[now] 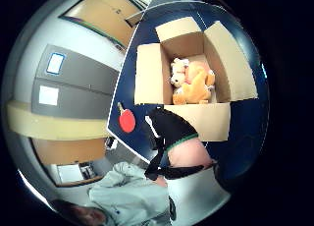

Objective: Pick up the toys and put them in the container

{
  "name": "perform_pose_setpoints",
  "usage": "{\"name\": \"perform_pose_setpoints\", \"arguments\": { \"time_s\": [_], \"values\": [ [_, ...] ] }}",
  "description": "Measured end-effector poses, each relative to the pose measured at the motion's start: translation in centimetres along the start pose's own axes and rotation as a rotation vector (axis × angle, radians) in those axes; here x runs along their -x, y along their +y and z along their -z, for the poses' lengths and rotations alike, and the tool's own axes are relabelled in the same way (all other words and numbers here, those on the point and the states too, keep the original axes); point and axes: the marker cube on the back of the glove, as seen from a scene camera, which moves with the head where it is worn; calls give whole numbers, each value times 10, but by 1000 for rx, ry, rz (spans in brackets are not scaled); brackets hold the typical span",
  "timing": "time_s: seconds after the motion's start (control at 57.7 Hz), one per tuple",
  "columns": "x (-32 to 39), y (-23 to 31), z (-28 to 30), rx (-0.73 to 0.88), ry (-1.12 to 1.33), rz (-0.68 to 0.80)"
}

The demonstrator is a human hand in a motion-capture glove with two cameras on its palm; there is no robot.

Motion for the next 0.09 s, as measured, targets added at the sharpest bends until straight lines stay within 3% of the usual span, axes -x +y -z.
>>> {"name": "perform_pose_setpoints", "arguments": {
  "time_s": [0.035,0.087],
  "values": [
    [5,-1,-2,-11,-8,-140],
    [16,5,-4,-10,-26,-166]
  ]
}}
